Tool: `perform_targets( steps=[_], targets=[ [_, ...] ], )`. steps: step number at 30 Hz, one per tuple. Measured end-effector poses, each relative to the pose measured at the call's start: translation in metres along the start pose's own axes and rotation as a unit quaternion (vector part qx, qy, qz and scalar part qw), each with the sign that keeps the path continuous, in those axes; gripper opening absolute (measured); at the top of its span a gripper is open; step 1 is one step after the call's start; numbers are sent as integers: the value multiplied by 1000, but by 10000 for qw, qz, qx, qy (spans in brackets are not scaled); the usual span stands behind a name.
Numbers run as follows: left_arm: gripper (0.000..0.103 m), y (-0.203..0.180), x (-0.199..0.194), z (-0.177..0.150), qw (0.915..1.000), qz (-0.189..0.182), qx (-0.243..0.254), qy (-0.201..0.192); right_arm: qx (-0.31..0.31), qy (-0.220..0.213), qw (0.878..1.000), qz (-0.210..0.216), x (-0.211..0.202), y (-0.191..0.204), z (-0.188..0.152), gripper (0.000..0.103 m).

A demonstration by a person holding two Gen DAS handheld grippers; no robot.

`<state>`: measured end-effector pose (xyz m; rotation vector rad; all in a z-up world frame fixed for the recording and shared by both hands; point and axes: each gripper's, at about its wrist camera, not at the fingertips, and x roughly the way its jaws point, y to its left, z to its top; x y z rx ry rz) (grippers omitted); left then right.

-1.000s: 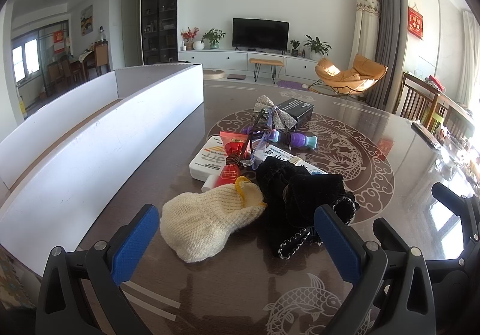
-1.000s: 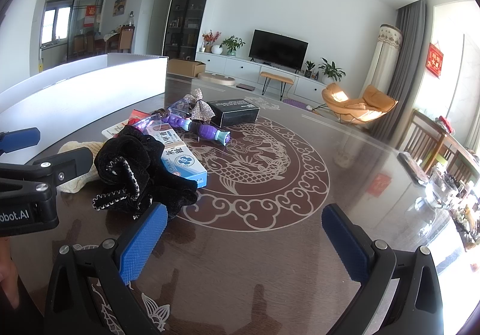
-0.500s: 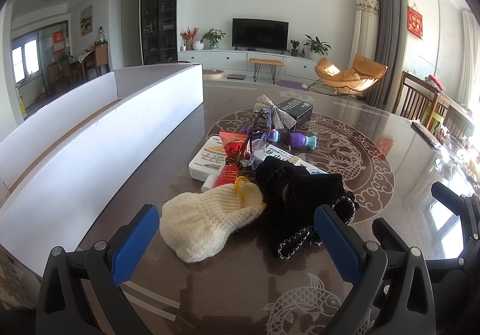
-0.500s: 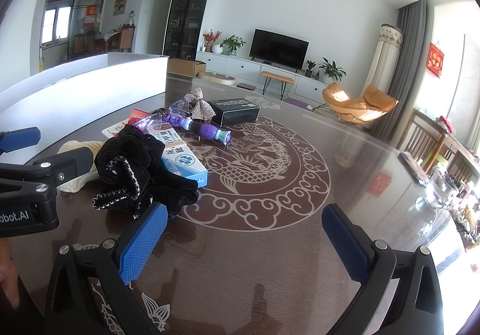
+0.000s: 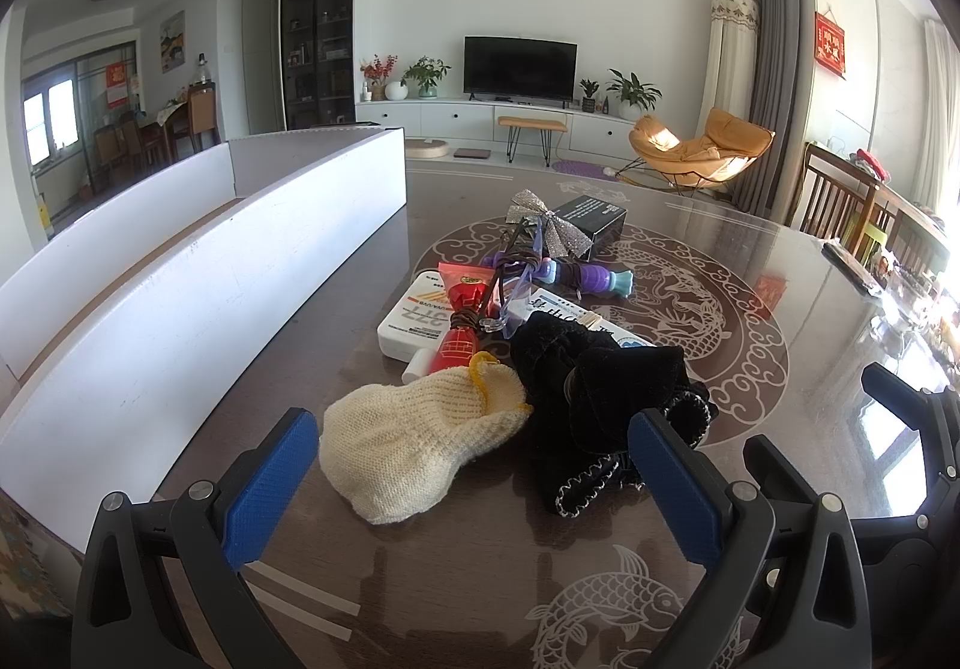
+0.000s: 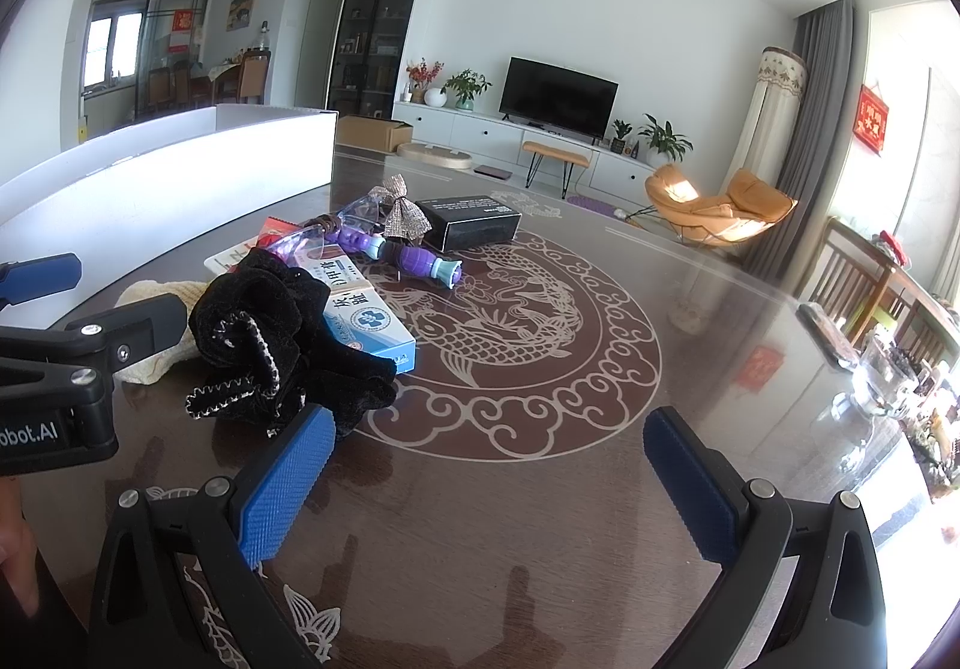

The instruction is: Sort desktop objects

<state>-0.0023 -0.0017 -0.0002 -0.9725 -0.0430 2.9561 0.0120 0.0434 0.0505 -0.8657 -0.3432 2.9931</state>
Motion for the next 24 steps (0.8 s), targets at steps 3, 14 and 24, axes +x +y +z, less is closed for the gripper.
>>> perform_targets(
  steps=[3, 14, 24],
  targets=[
    [103, 0, 0, 0, 10000, 1, 0, 0, 0, 1, 10000, 0, 0, 0, 0, 103],
    [103, 0, 0, 0, 10000, 7, 1, 0, 1, 20, 10000, 13, -2, 3, -4, 103],
    [103, 16, -2, 1, 9978, 603, -272, -69, -46, 78, 10000, 28, 0, 5, -5, 103]
  ],
)
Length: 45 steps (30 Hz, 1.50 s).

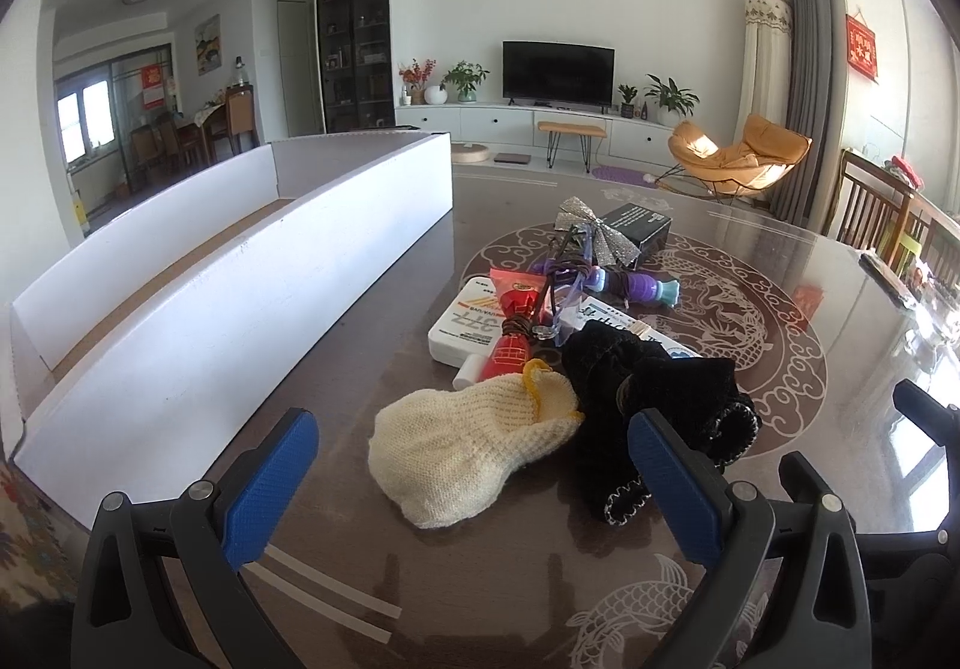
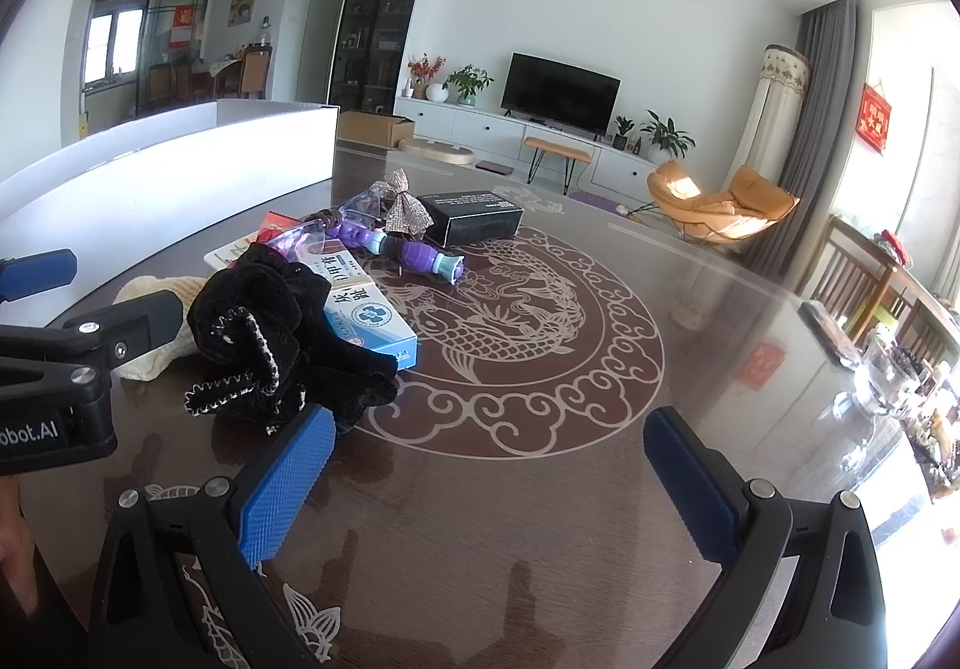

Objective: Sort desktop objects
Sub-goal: 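Reach the left tool to the cream knitted glove and close on it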

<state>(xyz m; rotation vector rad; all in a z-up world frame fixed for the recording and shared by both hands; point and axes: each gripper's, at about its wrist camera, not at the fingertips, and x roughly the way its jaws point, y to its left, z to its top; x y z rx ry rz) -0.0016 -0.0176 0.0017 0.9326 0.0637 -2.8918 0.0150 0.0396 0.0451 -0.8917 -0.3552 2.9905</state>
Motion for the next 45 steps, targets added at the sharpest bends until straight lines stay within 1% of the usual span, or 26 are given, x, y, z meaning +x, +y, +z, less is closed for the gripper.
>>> perform_targets(
  steps=[4, 5, 6, 9, 11, 13, 14, 15, 16, 18, 20, 22, 24, 26, 29, 31, 35, 38, 40, 42, 45],
  targets=[
    [103, 35, 4, -1, 9965, 206, -804, 130, -72, 119, 9998, 129, 4, 2, 0, 103],
    [103, 41, 6, -1, 9951, 208, -954, 160, -89, 161, 9996, 207, 5, 3, 0, 103],
    [103, 45, 7, -2, 9940, 178, -1064, 203, -57, 216, 9990, 393, 5, 5, 0, 103],
    [103, 51, 10, -3, 9921, 161, -1205, 305, -49, 391, 9937, 1050, 7, 17, 6, 103],
    [103, 52, 10, -4, 9918, 204, -1220, 324, -325, 522, 9899, 1279, 14, 35, 13, 103],
    [103, 52, 9, -4, 9917, 227, -1216, 339, -570, 626, 9868, 1379, 24, 49, 22, 103],
    [103, 52, 10, -4, 9916, 243, -1222, 357, -641, 651, 9866, 1349, 32, 54, 28, 103],
    [103, 53, 10, -4, 9912, 262, -1237, 381, -625, 652, 9884, 1219, 39, 54, 32, 103],
    [103, 55, 9, -4, 9907, 279, -1270, 404, -491, 680, 9902, 1120, 46, 49, 36, 103],
    [103, 60, 9, -5, 9888, 278, -1397, 454, 104, 863, 9914, 982, 61, 26, 42, 103],
    [103, 66, 8, -7, 9860, 199, -1581, 490, 676, 1082, 9898, 627, 68, -3, 39, 103],
    [103, 70, 10, -8, 9837, 110, -1709, 549, 946, 1248, 9870, 363, 68, -27, 31, 103],
    [103, 68, 14, -8, 9833, 49, -1707, 622, 990, 1352, 9852, 365, 61, -44, 22, 103],
    [103, 61, 16, -7, 9855, 20, -1567, 648, 910, 1393, 9852, 402, 51, -52, 13, 103],
    [103, 46, 16, -6, 9907, -42, -1206, 633, 747, 1453, 9853, 489, 40, -56, 1, 103],
    [103, 36, 17, -5, 9933, -85, -940, 662, 751, 1484, 9845, 550, 38, -58, -4, 103],
    [103, 21, 21, -2, 9960, -137, -474, 747, 917, 1566, 9813, 649, 45, -58, -10, 103],
    [103, 18, 21, 7, 9971, -251, -238, 679, 912, 1671, 9794, 678, 50, -54, -12, 103],
    [103, 16, 27, 13, 9967, -423, -62, 684, 879, 1800, 9774, 671, 53, -52, -12, 103],
    [103, 7, 40, 18, 9949, -505, 312, 821, 804, 1829, 9781, 590, 56, -50, -11, 103],
    [103, -10, 63, 20, 9884, -536, 915, 1091, 814, 1825, 9780, 596, 56, -50, -10, 103]
  ],
)
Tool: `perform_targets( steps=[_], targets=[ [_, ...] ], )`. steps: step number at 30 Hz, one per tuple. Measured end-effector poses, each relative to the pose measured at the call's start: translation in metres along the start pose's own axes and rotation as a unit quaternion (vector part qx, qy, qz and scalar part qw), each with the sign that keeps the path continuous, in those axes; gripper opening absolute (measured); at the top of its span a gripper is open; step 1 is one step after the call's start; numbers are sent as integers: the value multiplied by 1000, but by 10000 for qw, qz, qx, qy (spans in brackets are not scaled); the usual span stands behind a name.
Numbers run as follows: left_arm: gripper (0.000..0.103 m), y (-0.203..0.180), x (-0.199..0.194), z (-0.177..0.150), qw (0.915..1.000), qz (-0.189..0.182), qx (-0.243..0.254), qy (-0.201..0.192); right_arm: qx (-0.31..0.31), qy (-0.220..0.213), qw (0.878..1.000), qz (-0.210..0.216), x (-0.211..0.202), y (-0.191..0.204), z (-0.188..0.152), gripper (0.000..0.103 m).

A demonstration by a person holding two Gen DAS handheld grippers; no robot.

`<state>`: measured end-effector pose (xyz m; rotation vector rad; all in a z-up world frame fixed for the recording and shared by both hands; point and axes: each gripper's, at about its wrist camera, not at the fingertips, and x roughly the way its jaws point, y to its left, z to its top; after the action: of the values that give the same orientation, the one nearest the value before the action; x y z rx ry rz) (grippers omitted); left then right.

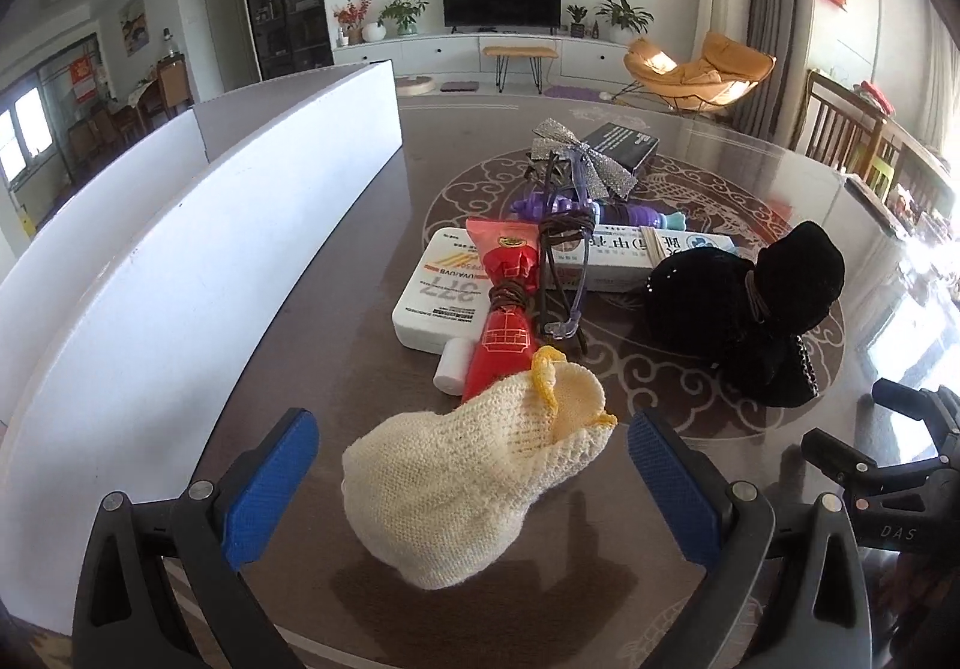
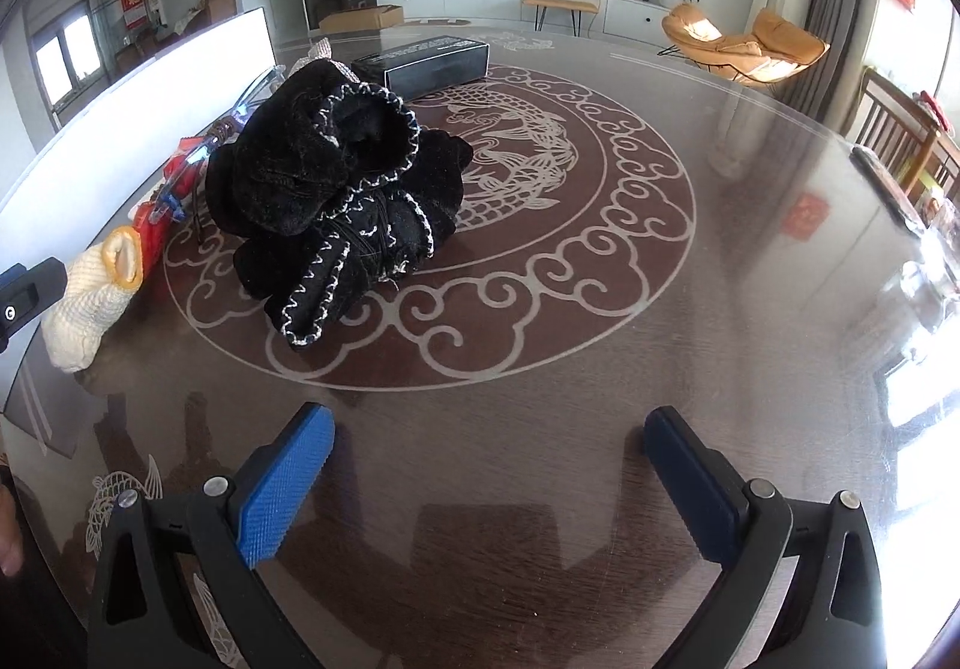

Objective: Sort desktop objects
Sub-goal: 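Reach the left tool to the cream knitted glove and close on it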

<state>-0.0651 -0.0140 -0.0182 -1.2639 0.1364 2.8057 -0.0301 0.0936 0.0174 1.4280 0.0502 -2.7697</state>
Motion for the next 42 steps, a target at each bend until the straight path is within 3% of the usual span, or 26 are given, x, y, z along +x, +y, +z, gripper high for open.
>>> perform_targets(
  steps=[6, 7, 9, 11, 22, 29, 33, 42],
  targets=[
    [103, -20, 20, -12, 9970, -135, 654, 384, 2, -1, 10000, 1, 0, 0, 0, 103],
    [100, -25, 15, -14, 9961, -272, 750, 376, 3, -1, 10000, 0, 0, 0, 0, 103],
    [83, -36, 1, -19, 9918, -769, 984, 288, 3, -2, 10000, -1, 0, 0, 0, 103],
    [83, -42, -9, -25, 9892, -990, 1060, 215, 4, -2, 10000, -1, 0, 0, 0, 103],
    [88, -52, -1, -30, 9919, -354, 1179, 306, 4, -2, 10000, -2, 0, 0, 0, 103],
    [96, -44, 3, -28, 9937, -414, 958, 397, 2, -4, 10000, -1, 0, 0, 0, 103],
    [103, -29, 10, -26, 9939, -728, 487, 673, 3, -5, 10000, -1, 0, 0, 0, 103],
    [103, -31, 5, -31, 9957, -635, 409, 539, 1, -8, 10000, -10, 0, -1, 0, 103]
  ],
)
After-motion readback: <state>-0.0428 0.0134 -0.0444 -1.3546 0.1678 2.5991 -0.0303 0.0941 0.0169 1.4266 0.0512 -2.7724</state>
